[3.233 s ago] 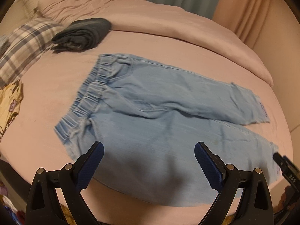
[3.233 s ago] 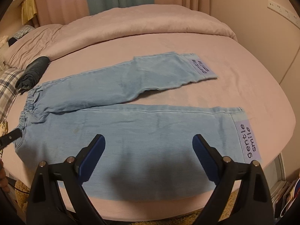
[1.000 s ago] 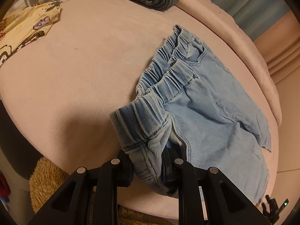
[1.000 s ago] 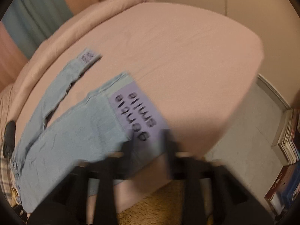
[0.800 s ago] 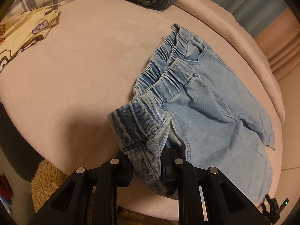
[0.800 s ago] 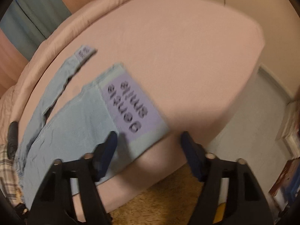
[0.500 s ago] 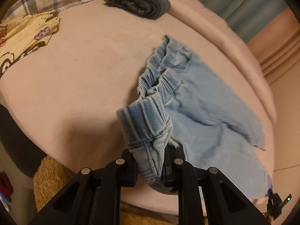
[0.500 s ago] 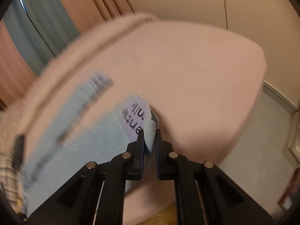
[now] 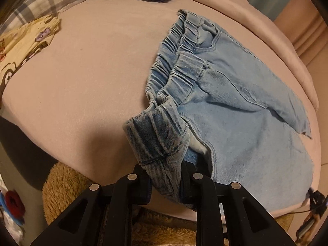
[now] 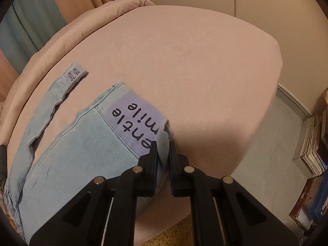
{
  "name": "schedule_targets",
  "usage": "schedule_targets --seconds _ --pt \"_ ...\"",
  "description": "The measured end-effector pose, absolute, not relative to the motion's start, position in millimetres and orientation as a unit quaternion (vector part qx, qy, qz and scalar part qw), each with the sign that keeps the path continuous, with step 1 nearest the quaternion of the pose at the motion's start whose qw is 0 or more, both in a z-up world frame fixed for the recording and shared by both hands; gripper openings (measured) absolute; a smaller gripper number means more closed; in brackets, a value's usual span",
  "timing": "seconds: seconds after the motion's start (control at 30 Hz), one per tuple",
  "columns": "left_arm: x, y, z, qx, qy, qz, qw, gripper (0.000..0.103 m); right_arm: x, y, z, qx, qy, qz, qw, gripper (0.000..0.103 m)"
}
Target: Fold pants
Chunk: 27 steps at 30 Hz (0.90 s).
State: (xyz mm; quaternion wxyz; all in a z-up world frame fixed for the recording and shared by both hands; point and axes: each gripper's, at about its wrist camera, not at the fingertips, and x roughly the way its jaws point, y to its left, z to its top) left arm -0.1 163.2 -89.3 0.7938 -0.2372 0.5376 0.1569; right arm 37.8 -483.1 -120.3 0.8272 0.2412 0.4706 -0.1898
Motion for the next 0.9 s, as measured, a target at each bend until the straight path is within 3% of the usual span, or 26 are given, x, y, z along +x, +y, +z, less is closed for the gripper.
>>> schedule_targets --seconds 0.13,0.3,0.53,0.73,0.8,0.87,0.9 --pt "-1.1 160.3 -71.7 -0.235 0.532 0.157 0.798 0.032 40.1 -473.6 -95.5 0.186 0.480 -0.203 0.833 0.020" --pt "-10.4 163.6 -44.3 -0.197 0.516 0.193 0.811 0.070 32.7 -462.5 -51.4 0.138 0.434 -0.200 0.867 0.046" --pt "-17.5 181.9 -28.0 -0.207 0.485 0.228 0.819 0.071 62.8 -450.8 -120.1 0.167 0.527 -0.149 0.820 0.042" --pt "0.7 170.1 -9.8 -0.240 0.441 0.174 0.847 0.071 77.7 -441.6 -97.7 0.156 0.520 -0.159 0.824 0.046" --pt "19.7 150.8 -7.1 -0.227 0.436 0.143 0.859 0.071 92.3 -429.1 -75.4 0.169 0.502 -0.133 0.838 0.063" --pt "39.4 133.0 -11.1 -0.216 0.436 0.118 0.866 0.066 111.3 -411.2 -53.6 0.192 0.482 -0.092 0.850 0.067" --pt "49.8 124.1 -15.7 -0.211 0.440 0.106 0.867 0.058 122.1 -399.3 -45.1 0.204 0.476 -0.068 0.853 0.067"
